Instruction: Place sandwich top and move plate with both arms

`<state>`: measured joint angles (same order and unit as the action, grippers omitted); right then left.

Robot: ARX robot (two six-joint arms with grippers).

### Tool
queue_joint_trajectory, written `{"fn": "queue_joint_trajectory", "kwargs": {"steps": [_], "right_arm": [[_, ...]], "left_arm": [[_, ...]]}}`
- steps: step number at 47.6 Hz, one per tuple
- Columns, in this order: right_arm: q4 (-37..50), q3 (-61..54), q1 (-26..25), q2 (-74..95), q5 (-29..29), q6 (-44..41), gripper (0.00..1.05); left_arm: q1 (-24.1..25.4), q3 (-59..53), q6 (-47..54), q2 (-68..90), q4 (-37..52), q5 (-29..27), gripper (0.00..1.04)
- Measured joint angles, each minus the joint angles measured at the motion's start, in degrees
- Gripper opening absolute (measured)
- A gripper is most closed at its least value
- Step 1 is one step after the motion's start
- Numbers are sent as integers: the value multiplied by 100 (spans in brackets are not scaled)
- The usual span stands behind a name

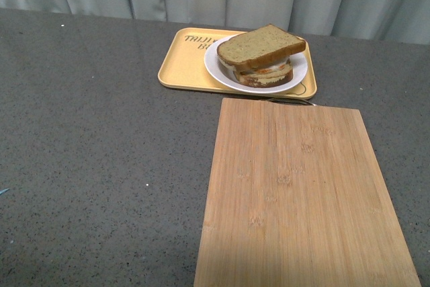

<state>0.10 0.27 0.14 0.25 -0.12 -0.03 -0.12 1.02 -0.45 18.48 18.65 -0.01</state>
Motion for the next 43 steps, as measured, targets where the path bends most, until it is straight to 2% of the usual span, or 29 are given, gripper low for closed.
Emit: {"fn": "queue_joint_trajectory", "kwargs": {"steps": [24,31,40,43], "right_arm": [[0,-2,0,0,0,0,95],[0,0,0,0,2,0,95],[0,0,0,0,0,0,95],[0,0,0,0,0,0,95]], "left_arm": [[0,0,0,-848,-846,0,4],[0,0,2,-1665,-1805,0,4],[0,0,0,-1814,-1851,2,4],[0,0,0,-1814,-1851,2,11]]}}
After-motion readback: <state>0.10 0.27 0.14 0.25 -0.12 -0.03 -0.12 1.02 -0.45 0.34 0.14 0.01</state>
